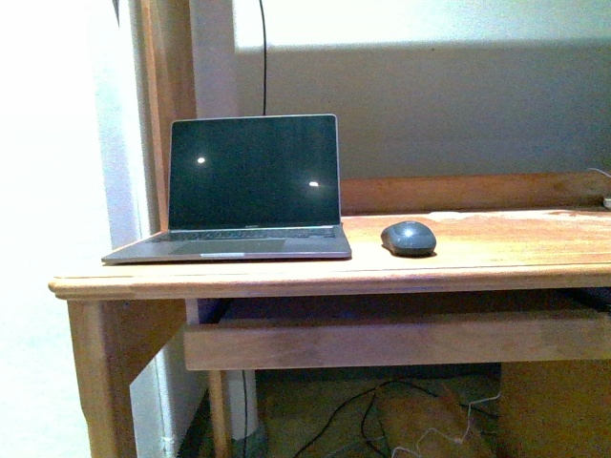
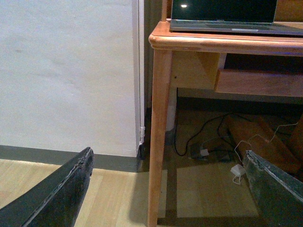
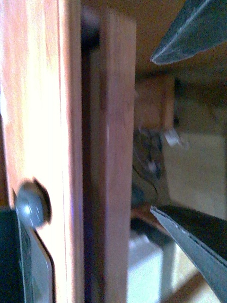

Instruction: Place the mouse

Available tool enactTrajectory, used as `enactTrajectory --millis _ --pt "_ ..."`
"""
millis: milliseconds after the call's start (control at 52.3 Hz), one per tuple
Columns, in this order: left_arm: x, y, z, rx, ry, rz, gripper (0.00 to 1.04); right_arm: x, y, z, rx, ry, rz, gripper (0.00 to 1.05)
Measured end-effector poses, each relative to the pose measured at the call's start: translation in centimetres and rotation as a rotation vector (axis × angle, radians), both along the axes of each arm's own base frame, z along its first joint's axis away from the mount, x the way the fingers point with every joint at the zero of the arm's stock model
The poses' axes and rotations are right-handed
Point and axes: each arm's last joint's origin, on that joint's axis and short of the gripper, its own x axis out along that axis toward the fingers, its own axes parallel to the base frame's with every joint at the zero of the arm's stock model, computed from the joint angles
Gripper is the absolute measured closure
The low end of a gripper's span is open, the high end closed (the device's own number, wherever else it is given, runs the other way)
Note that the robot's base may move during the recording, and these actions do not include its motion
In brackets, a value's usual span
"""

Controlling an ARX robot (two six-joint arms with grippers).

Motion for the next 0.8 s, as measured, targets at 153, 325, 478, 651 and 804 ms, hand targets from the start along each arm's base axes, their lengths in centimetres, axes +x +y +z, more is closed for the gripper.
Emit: enactTrajectory --millis 153,325,478,651,804 --pt "0.0 0.0 0.0 0.000 0.000 0.000 0.08 -2.4 -1.0 -1.2 -0.035 -0.044 -0.230 0.41" --pt "0.0 0.0 0.0 0.000 0.000 0.000 0.08 -5.0 -1.6 -2.4 -0.049 -0.044 -0.225 0.72" --pt "0.0 0.0 0.0 0.000 0.000 0.000 0.08 -6.8 -2.7 -3.0 -0.052 -0.043 -0.231 0.99" --pt "0.0 0.0 0.0 0.000 0.000 0.000 0.08 -8.4 -2.8 -3.5 -0.054 -0.044 -0.229 1.02" --pt "0.0 0.0 0.0 0.000 0.000 0.000 0.08 -9.5 -2.8 -3.9 -0.055 -0.042 -0.230 1.02"
